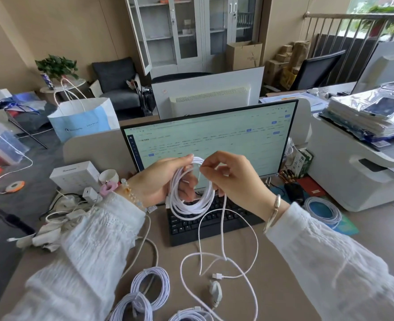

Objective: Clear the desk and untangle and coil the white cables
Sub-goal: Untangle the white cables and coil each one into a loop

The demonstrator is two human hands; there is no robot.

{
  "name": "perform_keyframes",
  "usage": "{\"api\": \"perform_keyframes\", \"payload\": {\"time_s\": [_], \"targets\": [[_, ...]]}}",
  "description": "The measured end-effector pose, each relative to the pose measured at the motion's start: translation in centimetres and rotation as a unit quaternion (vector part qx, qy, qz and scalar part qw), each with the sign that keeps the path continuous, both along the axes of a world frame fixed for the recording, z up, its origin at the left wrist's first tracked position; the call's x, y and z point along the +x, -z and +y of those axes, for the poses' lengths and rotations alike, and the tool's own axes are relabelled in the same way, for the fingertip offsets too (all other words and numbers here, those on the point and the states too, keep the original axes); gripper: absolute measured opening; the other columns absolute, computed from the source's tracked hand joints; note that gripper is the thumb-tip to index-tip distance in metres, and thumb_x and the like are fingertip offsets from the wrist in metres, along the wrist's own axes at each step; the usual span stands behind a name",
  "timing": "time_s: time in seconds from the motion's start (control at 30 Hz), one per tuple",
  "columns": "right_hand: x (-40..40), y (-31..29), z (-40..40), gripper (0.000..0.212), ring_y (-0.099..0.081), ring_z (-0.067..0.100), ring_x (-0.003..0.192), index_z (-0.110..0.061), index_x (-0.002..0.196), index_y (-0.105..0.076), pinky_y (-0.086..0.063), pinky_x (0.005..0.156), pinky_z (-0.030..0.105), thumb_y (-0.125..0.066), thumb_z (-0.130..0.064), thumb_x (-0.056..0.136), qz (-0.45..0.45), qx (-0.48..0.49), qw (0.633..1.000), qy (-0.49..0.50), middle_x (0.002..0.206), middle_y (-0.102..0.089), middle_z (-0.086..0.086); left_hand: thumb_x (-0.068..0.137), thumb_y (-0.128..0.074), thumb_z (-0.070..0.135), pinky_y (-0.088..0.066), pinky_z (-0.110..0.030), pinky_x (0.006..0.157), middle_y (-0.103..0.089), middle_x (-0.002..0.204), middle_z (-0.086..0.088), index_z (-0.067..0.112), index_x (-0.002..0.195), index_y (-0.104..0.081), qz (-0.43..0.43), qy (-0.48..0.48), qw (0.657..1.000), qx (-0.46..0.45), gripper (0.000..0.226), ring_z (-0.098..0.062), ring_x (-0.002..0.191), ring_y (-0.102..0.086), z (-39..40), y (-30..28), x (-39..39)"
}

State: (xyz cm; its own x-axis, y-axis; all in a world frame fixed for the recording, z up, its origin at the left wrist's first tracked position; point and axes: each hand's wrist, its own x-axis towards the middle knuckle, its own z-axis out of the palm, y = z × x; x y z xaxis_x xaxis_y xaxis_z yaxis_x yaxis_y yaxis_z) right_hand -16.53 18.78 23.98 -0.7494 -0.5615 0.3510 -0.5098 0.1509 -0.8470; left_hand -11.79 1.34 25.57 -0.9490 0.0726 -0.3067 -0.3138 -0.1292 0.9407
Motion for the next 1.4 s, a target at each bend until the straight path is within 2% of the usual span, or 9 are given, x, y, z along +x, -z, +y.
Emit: {"api": "perform_keyframes", "payload": {"time_s": [0.23,0.53,0.8,0.87,0.97,1.07,1.13,1.23,1.4], "targets": [[-0.9,0.0,0.9,0.005,-0.070,0.015,0.059,-0.010,0.091,-0.060,-0.054,0.054,0.038,-0.058,-0.014,0.094,-0.001,0.024,1.000,0.003,0.085,-0.065,-0.002,0.093,-0.044,0.034,-0.018,-0.015,0.029,-0.026,0.038,0.008,0.014,0.072,-0.045,-0.069,0.073,0.993,0.067,0.029,-0.002,0.025,-0.021,0.7,-0.5,0.0],[-1.4,0.4,1.7,0.009,-0.069,0.020,0.055,-0.007,0.094,-0.052,-0.043,0.046,0.018,-0.050,-0.014,0.098,-0.015,0.003,1.000,0.001,0.078,-0.068,0.003,0.089,-0.045,0.035,-0.023,-0.015,0.029,-0.027,0.039,0.007,0.015,0.070,-0.043,-0.081,0.095,0.990,0.064,0.028,-0.003,0.026,-0.023,1.1,-0.6,-0.2],[-1.9,0.8,2.1,0.006,-0.062,0.022,0.053,-0.012,0.095,-0.055,-0.045,0.049,0.026,-0.056,-0.018,0.095,-0.001,-0.022,1.000,0.020,0.084,-0.064,-0.002,0.097,-0.039,0.037,-0.018,-0.014,0.028,-0.028,0.039,0.009,0.014,0.068,-0.048,-0.090,0.124,0.976,0.153,0.038,-0.001,0.026,-0.025,1.0,-0.4,-0.4],[-2.1,1.1,2.2,0.026,-0.058,0.013,0.065,-0.020,0.107,-0.057,-0.046,0.059,0.027,-0.067,-0.033,0.087,0.028,0.006,0.999,0.030,0.097,-0.058,-0.007,0.097,-0.039,0.037,-0.016,-0.014,0.028,-0.028,0.039,0.010,0.014,0.067,-0.049,-0.090,0.121,0.975,0.161,0.040,0.000,0.026,-0.024,0.9,-0.6,-0.5],[-2.5,1.3,2.0,0.064,-0.055,-0.004,0.080,-0.029,0.127,-0.052,-0.044,0.073,0.016,-0.077,-0.047,0.071,0.024,0.175,0.984,0.012,0.109,-0.057,-0.015,0.096,-0.040,0.038,-0.017,-0.015,0.027,-0.028,0.038,0.010,0.014,0.066,-0.048,-0.110,0.131,0.971,0.165,0.040,-0.003,0.028,-0.015,1.3,-0.7,-0.5],[-2.8,1.5,2.0,0.017,-0.058,0.001,0.062,-0.012,0.091,-0.069,-0.040,0.060,0.011,-0.072,-0.027,0.084,-0.066,0.206,0.973,-0.086,0.077,-0.069,-0.004,0.097,-0.041,0.039,-0.020,-0.014,0.027,-0.028,0.039,0.009,0.013,0.067,-0.049,-0.141,0.146,0.963,0.178,0.040,-0.004,0.031,-0.013,1.4,-0.3,-0.6],[-3.3,1.8,2.6,0.027,-0.051,0.009,0.052,0.003,0.081,-0.067,-0.039,0.058,0.016,-0.069,-0.023,0.087,-0.144,0.154,0.971,-0.115,0.060,-0.063,0.003,0.097,-0.042,0.039,-0.022,-0.016,0.029,-0.027,0.040,0.009,0.013,0.068,-0.050,-0.145,0.142,0.966,0.160,0.040,-0.003,0.028,-0.020,1.2,0.1,-0.5],[-3.7,1.9,3.3,0.028,-0.044,0.013,0.051,0.001,0.084,-0.070,-0.036,0.057,0.019,-0.069,-0.026,0.087,-0.176,0.139,0.963,-0.147,0.055,-0.056,0.003,0.094,-0.044,0.041,-0.029,-0.018,0.036,-0.024,0.042,0.010,0.014,0.068,-0.050,-0.132,0.125,0.979,0.095,0.039,-0.002,0.030,-0.023,1.0,0.8,-0.3],[-3.7,3.9,3.1,0.032,-0.038,0.015,0.053,-0.001,0.097,-0.067,-0.032,0.051,0.023,-0.068,-0.030,0.083,-0.291,0.024,0.941,-0.170,0.066,-0.059,0.006,0.089,-0.050,0.040,-0.022,-0.016,0.033,-0.022,0.042,0.011,0.014,0.067,-0.046,-0.113,0.051,0.987,0.104,0.034,-0.002,0.029,-0.020,0.8,0.7,-0.6]]}}
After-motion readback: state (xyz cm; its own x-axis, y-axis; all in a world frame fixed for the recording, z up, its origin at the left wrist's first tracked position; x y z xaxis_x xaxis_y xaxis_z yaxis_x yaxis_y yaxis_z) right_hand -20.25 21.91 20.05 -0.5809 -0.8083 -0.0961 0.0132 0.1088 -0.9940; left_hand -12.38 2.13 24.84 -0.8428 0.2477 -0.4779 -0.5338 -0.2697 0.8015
